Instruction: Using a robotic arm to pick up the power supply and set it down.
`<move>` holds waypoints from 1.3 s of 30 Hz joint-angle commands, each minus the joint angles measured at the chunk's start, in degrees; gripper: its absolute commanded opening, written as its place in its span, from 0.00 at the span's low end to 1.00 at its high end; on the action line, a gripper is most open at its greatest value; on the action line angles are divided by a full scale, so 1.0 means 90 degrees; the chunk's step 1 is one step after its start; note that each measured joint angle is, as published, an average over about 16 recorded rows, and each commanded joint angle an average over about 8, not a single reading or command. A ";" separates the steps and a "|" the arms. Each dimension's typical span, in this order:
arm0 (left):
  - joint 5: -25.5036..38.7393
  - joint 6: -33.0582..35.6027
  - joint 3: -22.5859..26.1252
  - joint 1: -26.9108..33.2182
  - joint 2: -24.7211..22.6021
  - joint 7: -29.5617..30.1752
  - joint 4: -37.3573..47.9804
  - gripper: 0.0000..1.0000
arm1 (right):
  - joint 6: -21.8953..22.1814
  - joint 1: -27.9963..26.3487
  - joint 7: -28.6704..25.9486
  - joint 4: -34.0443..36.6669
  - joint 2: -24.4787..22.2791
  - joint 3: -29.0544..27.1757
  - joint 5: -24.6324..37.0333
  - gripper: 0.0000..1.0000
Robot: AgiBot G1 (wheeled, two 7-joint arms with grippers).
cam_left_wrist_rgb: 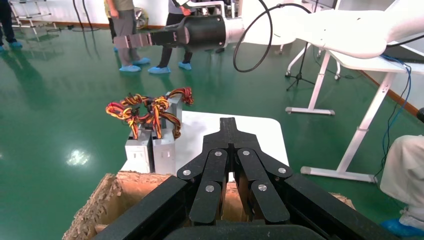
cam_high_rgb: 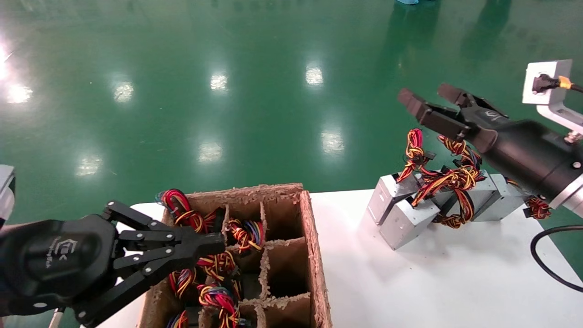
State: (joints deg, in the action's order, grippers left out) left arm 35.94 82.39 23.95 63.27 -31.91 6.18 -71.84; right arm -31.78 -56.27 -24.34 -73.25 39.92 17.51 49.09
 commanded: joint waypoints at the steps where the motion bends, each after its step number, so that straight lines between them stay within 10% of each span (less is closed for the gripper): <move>1: 0.0000 0.0000 0.0000 0.0000 0.0000 0.0000 0.0000 0.00 | -0.0195 -0.0022 0.0045 -0.0008 -0.0020 0.0000 -0.0025 1.00; 6: 0.0000 0.0000 0.0000 0.0000 0.0000 0.0000 0.0000 0.07 | -0.0765 -0.0077 0.0189 -0.0010 -0.0072 -0.0016 -0.0102 1.00; 14: 0.0000 0.0000 0.0000 0.0000 0.0000 0.0000 0.0000 1.00 | -0.1672 -0.0166 0.0418 -0.0015 -0.0154 -0.0042 -0.0224 1.00; 39: 0.0000 0.0000 0.0001 0.0000 0.0000 0.0000 0.0000 1.00 | -0.4462 -0.0438 0.1124 -0.0029 -0.0406 -0.0122 -0.0598 1.00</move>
State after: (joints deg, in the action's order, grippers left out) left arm 35.94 82.39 23.96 63.28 -31.91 6.18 -71.84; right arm -71.90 -60.22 -14.24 -73.51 36.27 16.41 43.71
